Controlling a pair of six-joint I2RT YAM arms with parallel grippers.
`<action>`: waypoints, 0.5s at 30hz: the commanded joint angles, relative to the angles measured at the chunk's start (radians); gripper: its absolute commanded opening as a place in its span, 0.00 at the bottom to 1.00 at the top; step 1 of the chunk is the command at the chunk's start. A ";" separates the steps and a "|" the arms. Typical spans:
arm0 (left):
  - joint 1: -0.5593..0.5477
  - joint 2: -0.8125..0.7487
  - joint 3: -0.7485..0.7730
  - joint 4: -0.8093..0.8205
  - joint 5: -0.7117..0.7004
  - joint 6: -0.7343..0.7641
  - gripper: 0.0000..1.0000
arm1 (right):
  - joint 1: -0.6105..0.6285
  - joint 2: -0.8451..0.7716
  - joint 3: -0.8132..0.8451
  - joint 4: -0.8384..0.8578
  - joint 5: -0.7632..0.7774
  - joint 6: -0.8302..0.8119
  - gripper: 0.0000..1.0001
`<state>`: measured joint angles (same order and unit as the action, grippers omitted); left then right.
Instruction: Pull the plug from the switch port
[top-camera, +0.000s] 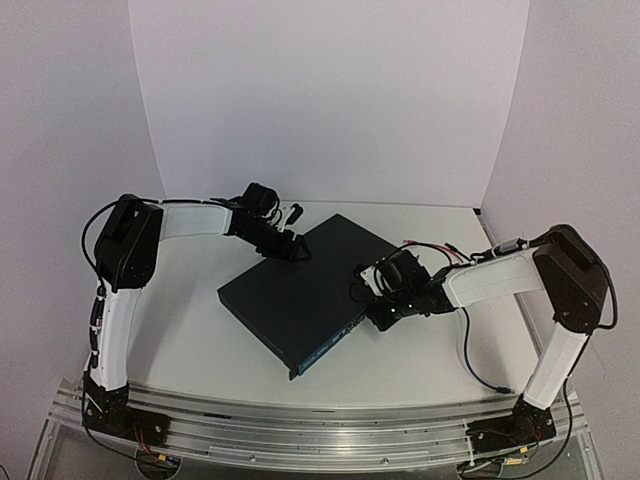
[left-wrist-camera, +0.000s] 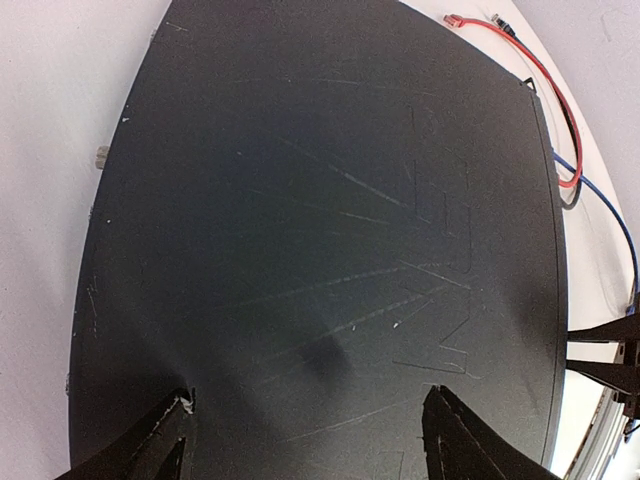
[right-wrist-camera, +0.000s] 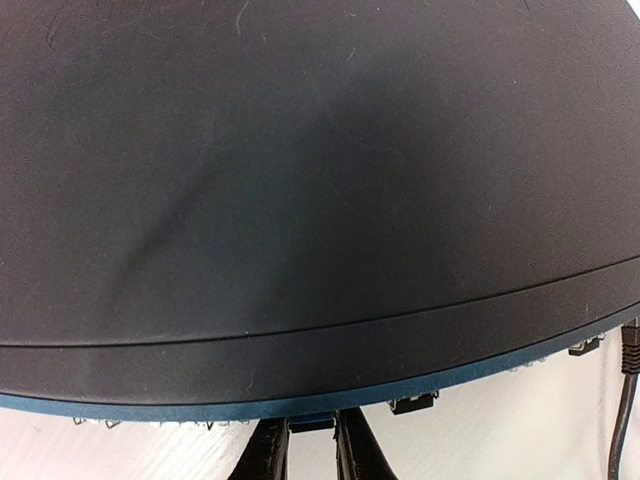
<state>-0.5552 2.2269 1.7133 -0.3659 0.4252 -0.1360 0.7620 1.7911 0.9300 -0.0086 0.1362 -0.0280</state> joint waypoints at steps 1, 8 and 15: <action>0.006 0.073 -0.005 -0.102 -0.015 -0.022 0.77 | -0.001 0.018 0.046 0.010 -0.003 -0.015 0.15; 0.006 0.080 0.006 -0.106 -0.012 -0.020 0.77 | -0.001 0.008 0.055 0.014 -0.007 -0.016 0.14; 0.006 0.088 0.015 -0.108 -0.010 -0.019 0.77 | -0.001 -0.011 0.057 0.015 -0.010 -0.017 0.13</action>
<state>-0.5552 2.2418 1.7344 -0.3664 0.4296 -0.1387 0.7620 1.7981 0.9424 -0.0202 0.1360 -0.0380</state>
